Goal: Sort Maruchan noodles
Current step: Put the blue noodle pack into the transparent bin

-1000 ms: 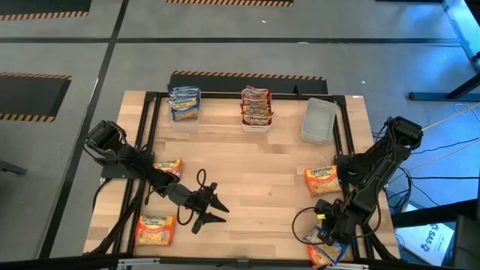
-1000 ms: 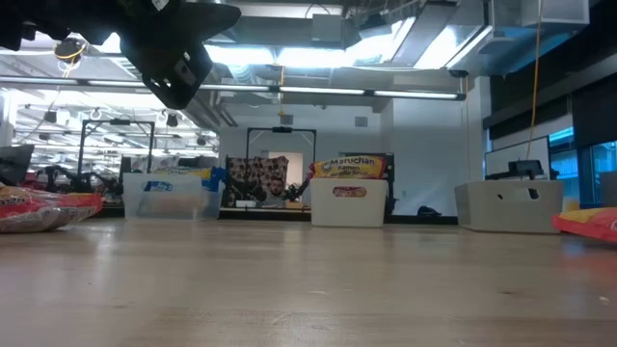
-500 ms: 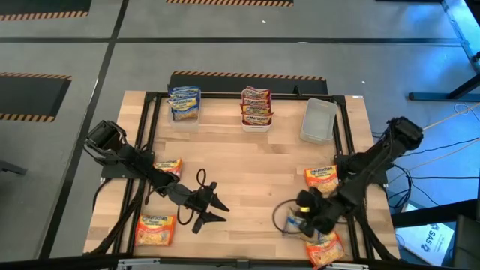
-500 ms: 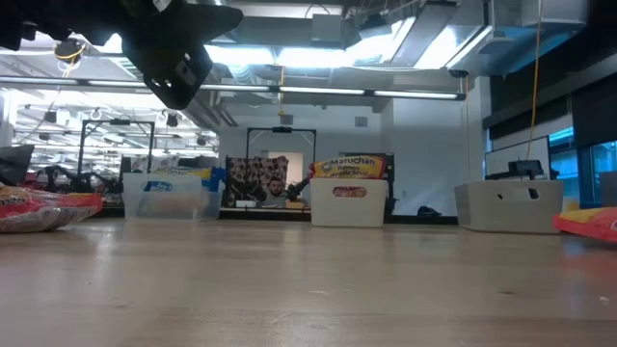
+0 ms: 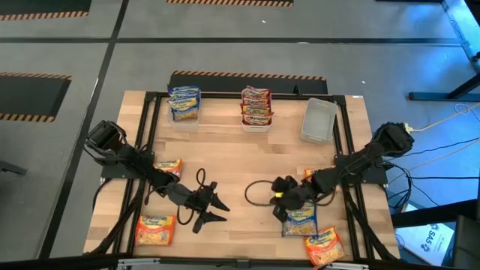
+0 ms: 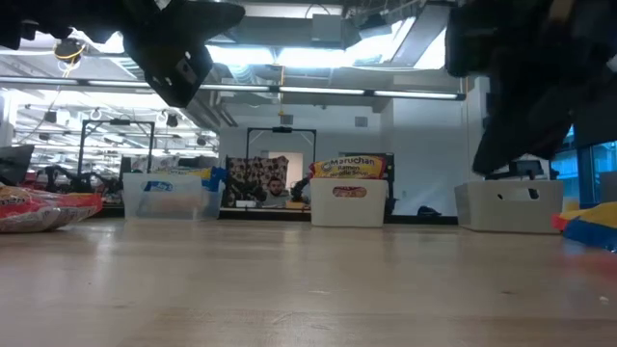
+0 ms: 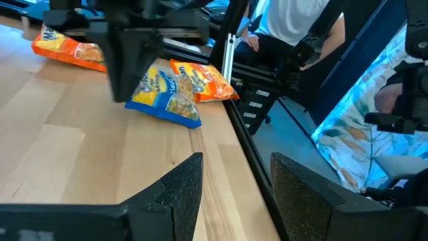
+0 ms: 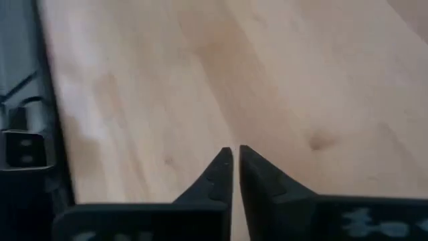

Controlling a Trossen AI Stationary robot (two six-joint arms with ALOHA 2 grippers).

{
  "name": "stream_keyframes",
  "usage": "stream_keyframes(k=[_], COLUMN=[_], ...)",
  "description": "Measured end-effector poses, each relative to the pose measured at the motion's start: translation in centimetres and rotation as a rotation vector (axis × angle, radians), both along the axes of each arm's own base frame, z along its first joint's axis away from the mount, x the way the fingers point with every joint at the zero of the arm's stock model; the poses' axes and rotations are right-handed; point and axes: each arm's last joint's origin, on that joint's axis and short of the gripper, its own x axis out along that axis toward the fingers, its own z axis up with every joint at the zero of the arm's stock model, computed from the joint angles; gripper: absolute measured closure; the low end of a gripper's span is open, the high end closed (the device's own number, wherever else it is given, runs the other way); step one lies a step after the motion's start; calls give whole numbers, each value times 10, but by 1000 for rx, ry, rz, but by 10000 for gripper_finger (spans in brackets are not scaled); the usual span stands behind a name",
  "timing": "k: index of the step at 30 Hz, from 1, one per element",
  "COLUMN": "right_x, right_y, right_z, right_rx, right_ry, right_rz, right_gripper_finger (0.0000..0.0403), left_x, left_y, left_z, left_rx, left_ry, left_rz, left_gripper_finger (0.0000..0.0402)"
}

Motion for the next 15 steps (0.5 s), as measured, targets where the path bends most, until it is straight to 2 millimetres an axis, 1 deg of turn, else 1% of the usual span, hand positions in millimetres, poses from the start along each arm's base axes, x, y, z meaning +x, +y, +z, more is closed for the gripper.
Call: stream_keyframes(k=[3, 7, 10, 13, 15], right_x=[-5, -25, -46, -71, -88], right_y=[-3, 9, 23, 39, 50], right_z=[5, 20, 30, 33, 31], right_rx=[55, 127, 172, 186, 191], right_ry=[49, 80, 109, 157, 197], right_rz=[21, 41, 37, -8, -36], right_gripper_finger=[350, 287, 240, 205, 188], left_x=[0, 1, 5, 16, 27], left_y=[0, 2, 3, 0, -3], left_z=[0, 1, 3, 6, 5], left_rx=[6, 4, 3, 11, 21], left_ry=[-6, -10, -11, -2, 21], left_rz=[23, 97, 111, 101, 83], left_gripper_finger=[233, 233, 228, 214, 204])
